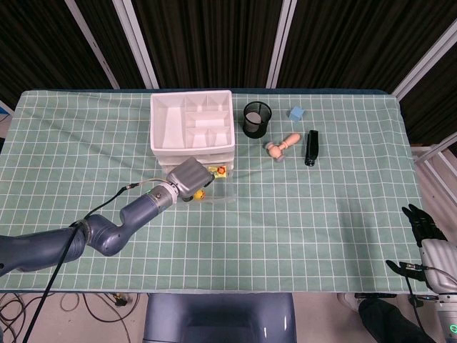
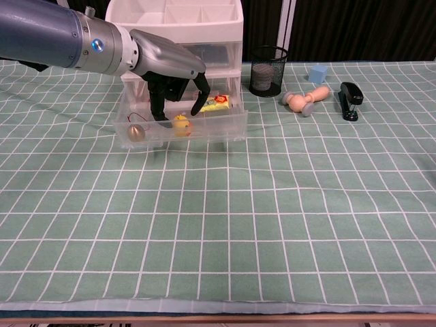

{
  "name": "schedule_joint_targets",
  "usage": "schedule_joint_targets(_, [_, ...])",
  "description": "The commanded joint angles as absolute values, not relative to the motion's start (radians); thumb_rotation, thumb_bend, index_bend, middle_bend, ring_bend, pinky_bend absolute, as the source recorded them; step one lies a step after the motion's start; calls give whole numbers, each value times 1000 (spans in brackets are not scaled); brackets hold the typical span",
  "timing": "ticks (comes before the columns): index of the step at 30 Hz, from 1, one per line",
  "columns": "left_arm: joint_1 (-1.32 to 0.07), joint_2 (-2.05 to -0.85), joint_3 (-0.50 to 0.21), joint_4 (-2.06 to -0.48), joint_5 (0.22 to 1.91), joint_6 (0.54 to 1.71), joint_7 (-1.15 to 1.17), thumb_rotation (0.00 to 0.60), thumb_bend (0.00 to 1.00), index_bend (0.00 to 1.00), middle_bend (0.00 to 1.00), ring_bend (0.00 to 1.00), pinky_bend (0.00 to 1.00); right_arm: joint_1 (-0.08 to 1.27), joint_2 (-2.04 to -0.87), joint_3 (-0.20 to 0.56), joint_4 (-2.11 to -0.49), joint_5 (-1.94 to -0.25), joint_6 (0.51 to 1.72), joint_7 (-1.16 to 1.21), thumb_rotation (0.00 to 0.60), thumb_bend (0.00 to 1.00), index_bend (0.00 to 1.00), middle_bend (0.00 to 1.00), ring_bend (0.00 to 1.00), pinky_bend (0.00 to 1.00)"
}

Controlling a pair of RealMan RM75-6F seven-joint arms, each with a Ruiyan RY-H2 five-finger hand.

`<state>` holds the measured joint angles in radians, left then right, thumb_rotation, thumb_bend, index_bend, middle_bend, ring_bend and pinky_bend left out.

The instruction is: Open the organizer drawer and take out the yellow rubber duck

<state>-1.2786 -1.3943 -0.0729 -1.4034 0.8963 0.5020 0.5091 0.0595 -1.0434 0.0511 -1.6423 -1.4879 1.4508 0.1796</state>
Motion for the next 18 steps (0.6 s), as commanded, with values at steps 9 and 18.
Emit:
schedule_joint_targets(9, [-1319,-1403,-38,-1395,857,473,505,600,237,442,1000,1000,1000,59,-1044,53,-1645,-1486,1451,186,600,59,0,0,0,218])
schedule_joint_targets(18, [-1329,-1398,-22,-1405,847,496,490,600,319,510,1000,1000,1000,59,-1043,53,-1646,-1486,1449,190,600,59,0,0,0,218])
